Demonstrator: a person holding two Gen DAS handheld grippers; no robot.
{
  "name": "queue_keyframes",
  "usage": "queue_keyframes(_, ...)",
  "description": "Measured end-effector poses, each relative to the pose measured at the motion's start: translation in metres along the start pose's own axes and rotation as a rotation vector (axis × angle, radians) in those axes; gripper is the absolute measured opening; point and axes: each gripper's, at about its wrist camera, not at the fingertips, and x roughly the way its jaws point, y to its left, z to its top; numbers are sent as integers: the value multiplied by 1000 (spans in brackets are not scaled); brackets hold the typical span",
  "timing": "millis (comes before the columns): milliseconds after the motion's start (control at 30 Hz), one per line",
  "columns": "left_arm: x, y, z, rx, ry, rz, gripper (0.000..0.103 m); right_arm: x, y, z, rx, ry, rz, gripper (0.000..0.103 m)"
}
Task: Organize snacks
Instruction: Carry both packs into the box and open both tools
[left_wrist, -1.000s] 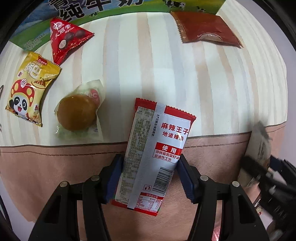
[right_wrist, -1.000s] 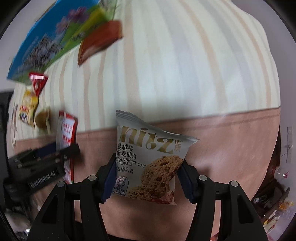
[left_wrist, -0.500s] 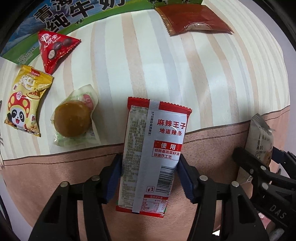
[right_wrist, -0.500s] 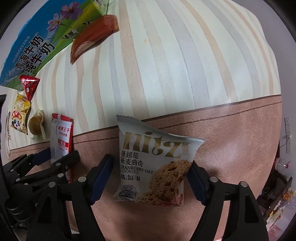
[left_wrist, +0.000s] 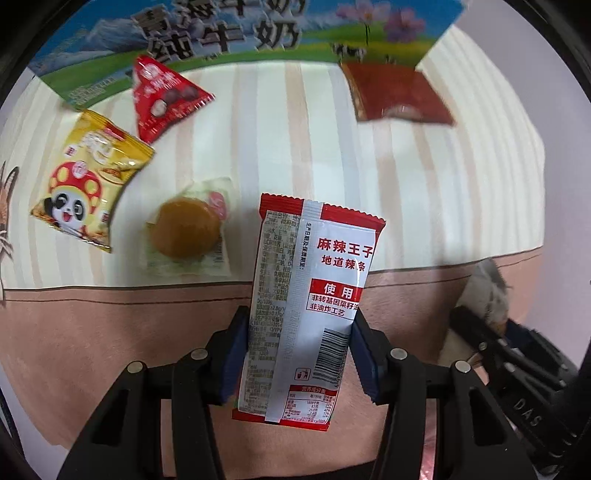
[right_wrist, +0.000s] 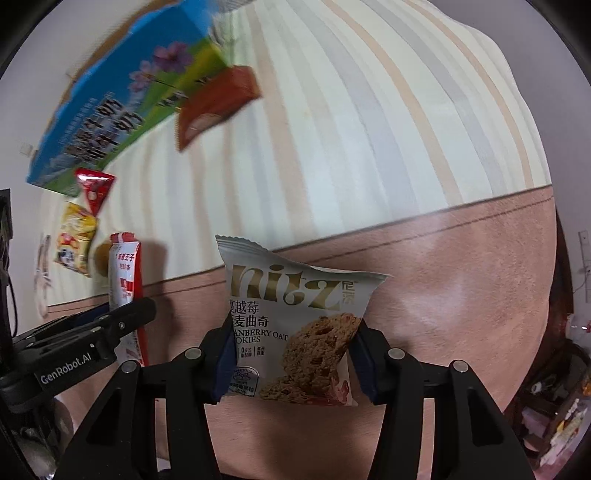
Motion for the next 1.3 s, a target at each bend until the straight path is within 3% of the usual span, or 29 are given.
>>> queue_keyframes(267, -72, 3, 18, -48, -103, -108, 49, -59, 41, 34, -52, -75, 149, 56)
queue_keyframes(400, -132, 29, 59, -46, -185, -138, 49, -100, 70, 73, -110, -143, 197, 56)
queue_keyframes(600, -188, 45, 125, -47, -261, -123, 49, -137, 114, 152, -211, -224, 185, 56)
queue_keyframes(767, -212, 78, 178, -59, -284, -87, 49, -132, 142, 226, -240, -232, 130, 56)
queue_keyframes(1000, -187, 122, 262, -117, -217, -15, 49, -87, 155, 313, -185, -154, 75, 56)
queue_keyframes(1300, -128, 165, 334, -164, -113, 72, 49, -24, 159, 356, -145, -67, 30, 56)
